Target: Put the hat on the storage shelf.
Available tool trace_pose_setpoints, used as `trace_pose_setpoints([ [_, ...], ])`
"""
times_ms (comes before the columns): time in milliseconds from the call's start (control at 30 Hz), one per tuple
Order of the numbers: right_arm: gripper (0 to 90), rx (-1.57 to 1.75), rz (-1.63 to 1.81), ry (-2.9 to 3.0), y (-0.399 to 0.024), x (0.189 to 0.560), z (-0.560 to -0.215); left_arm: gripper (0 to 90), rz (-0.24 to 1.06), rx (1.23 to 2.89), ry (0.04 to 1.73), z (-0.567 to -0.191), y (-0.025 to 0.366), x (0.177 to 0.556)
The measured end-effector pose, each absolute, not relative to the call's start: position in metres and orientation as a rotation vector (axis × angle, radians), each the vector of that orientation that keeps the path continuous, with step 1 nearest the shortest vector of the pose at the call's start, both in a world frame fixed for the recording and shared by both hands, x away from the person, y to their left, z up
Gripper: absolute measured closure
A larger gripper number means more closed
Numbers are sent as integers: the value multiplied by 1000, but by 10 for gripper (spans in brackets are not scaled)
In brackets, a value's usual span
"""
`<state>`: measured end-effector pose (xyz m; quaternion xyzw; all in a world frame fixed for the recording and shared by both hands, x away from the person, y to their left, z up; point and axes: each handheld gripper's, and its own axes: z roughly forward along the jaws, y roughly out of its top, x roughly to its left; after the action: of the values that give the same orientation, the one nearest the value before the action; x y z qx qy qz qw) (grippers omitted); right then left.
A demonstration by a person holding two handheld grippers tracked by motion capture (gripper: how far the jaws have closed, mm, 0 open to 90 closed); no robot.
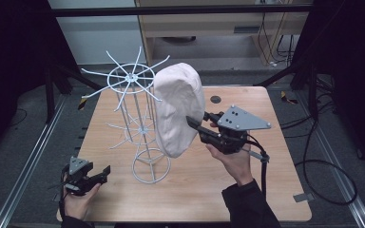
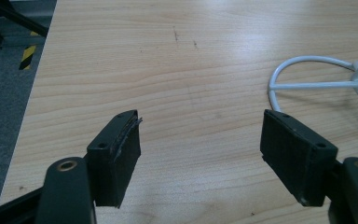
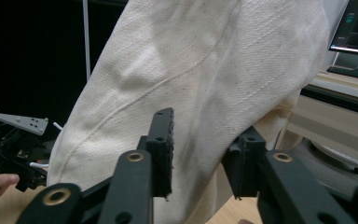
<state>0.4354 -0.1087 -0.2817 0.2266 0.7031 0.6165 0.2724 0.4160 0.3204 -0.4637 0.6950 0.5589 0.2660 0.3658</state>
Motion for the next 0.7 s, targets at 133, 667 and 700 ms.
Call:
trace_pose_setpoints([
  [133,544,635,1657,1896,-106,438,-283,285,684,1786,1436,-464,320,416],
  [667,205,724,1656,1822,-127,432,-287,284,684,1787,1439,-464,321,416],
  [700,196,730,1649,1821,-130,431,-289,284,683,1788,1439,-464,322,416],
])
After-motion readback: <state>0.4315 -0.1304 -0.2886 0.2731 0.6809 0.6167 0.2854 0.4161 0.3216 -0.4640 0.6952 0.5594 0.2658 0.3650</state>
